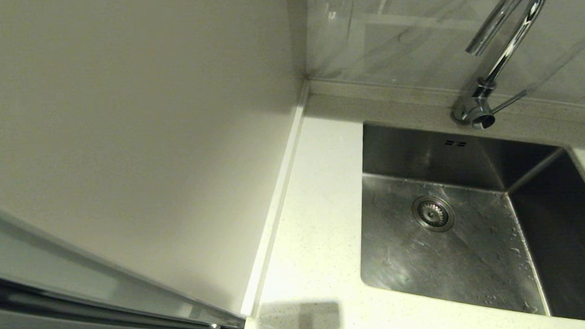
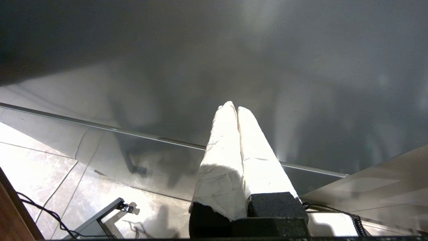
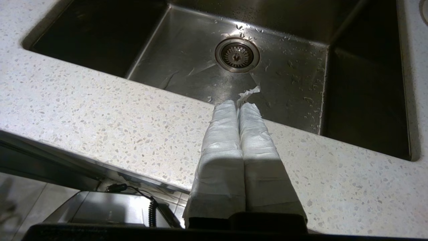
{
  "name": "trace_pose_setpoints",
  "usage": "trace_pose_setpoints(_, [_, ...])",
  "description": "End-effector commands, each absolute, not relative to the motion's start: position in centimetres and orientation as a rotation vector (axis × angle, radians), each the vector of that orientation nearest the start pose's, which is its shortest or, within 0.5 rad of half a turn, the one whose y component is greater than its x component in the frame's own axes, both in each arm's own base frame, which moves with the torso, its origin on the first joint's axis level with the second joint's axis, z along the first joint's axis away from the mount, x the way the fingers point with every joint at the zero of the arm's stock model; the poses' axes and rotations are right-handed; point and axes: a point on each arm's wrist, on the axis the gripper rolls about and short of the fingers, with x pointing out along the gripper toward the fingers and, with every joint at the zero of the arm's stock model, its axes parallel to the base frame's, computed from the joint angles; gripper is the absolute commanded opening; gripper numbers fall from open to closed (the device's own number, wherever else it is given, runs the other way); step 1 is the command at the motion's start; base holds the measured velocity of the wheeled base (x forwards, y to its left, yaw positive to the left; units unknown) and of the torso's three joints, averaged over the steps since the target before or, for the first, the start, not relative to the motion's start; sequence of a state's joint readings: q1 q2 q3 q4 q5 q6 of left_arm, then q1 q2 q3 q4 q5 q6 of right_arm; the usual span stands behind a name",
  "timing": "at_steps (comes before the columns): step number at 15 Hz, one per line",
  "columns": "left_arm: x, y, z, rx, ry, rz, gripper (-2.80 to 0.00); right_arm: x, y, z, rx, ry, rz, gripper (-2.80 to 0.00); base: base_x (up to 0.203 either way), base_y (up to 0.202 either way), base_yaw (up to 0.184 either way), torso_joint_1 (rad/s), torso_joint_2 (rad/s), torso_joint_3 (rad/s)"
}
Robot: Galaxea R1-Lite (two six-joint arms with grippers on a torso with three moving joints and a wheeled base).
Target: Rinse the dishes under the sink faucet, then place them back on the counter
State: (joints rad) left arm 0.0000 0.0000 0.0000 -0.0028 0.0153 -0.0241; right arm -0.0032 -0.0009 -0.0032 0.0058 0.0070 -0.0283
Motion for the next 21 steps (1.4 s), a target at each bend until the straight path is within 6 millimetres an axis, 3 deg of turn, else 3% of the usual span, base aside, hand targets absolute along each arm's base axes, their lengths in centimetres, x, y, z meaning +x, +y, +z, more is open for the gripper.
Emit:
trace_pose_setpoints(1, [-2.3,0.04,7.57,-0.025,-0.006,0.017,-2.8,-2.3,0.02,7.57,-0.029,0.003,0.005,-2.8,0.0,0.0,0.0,0.0,0.0,0.0])
trace_pose_setpoints(21, [-2.3,0.03,7.57,-0.025,-0.006,0.015,-2.8,-2.3,0.02,7.57,-0.029,0.003,0.005,-2.8,0.0,0.0,0.0,0.0,0.0,0.0])
